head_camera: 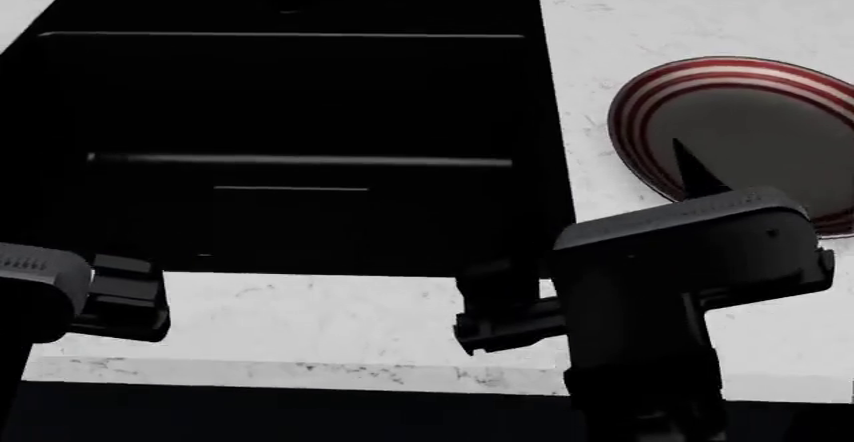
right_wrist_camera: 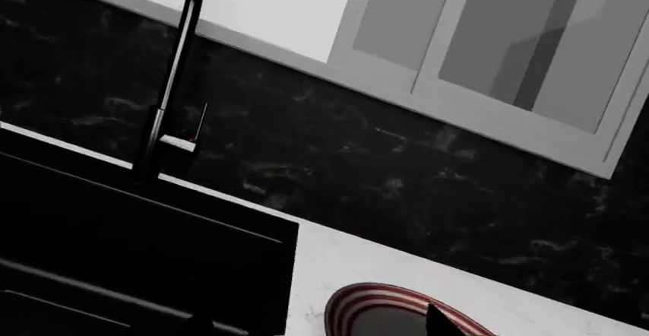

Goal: Pick the sweet potato from the sink and place it on the plate located on the counter

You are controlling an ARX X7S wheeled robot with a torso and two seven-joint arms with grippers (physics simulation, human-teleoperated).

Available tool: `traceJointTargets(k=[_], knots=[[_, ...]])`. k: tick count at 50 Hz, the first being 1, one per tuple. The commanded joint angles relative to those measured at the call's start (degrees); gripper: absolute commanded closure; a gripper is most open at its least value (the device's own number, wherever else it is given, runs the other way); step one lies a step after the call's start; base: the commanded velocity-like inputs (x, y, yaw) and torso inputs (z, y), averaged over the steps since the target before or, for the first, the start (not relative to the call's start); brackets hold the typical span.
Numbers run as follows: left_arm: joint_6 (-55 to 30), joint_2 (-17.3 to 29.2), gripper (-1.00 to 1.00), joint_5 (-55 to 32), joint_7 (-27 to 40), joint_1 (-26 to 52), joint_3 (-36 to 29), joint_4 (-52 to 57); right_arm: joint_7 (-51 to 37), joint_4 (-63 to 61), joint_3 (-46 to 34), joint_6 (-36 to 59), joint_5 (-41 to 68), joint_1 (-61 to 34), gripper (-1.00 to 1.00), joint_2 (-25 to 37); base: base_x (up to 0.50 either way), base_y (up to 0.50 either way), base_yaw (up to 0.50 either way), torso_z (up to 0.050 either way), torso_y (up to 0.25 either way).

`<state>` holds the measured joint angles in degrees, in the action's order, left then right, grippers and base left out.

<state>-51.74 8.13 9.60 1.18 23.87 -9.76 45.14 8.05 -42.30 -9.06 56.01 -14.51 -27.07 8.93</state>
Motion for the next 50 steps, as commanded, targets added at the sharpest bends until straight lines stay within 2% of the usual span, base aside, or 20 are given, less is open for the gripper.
traceJointTargets(k=[1,23,33,40,50], knots=[[-1.6,0.7,-1.0,0.1,0.1,1.0,-1.0,1.1,0.1,-1.1,0.7,-0.1,0.7,0.1,-1.0,0.4,0.5,0.17,0.0,0.0,0.0],[-0.3,1.7,-1.0,-0.1,1.1,0.0,-2.2,0.6,-0.1,-2.9,1.0,0.8,1.5,0.2,-1.0,0.9,0.5,0.01,0.0,0.0,0.001],[-0.4,1.8,-1.0,-0.4,1.5,0.4,-2.3,0.2,-0.2,-3.2,1.2,0.8,1.9,0.0,-1.0,1.0,0.02,0.0,0.0,0.0,0.0],[-0.7,2.0,-1.0,-0.2,1.8,0.7,-2.8,0.1,-0.3,-3.3,1.0,0.9,2.1,0.0,-1.0,1.3,0.0,-0.38,0.0,0.0,0.0],[-0.4,2.2,-1.0,-0.6,2.1,0.4,-2.7,0.2,-0.6,-3.4,0.9,1.0,2.2,0.1,-1.0,1.5,0.02,-0.02,0.0,0.0,0.0]])
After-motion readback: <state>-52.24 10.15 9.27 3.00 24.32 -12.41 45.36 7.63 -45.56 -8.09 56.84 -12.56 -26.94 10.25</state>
